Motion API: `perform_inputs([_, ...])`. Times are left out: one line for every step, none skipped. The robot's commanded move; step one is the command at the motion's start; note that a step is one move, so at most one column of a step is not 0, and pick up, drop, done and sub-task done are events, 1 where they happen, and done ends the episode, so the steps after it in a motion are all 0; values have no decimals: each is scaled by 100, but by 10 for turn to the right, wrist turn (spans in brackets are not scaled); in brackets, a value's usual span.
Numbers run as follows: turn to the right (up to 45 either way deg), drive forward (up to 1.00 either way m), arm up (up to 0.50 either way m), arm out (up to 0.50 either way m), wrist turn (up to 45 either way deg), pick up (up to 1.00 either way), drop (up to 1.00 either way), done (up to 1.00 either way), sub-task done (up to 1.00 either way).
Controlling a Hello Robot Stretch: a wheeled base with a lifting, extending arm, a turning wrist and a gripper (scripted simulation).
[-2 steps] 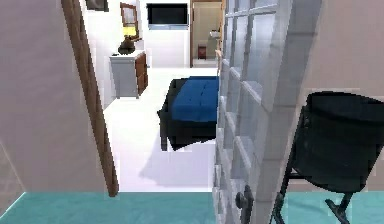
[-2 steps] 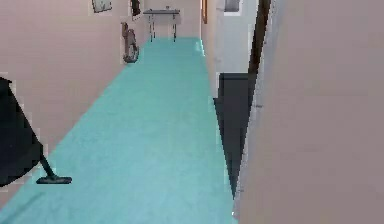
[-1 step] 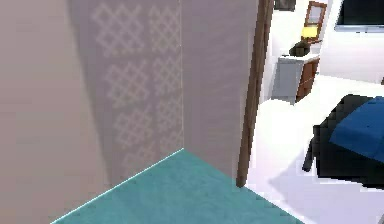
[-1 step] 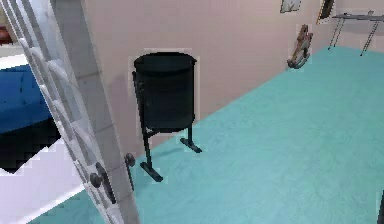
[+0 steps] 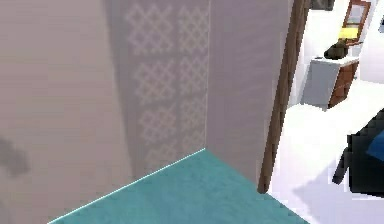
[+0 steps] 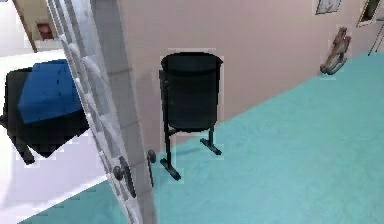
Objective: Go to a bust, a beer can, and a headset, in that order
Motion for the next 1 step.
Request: perform_inputs([-30,0,0,0,0,0,0,0,0])
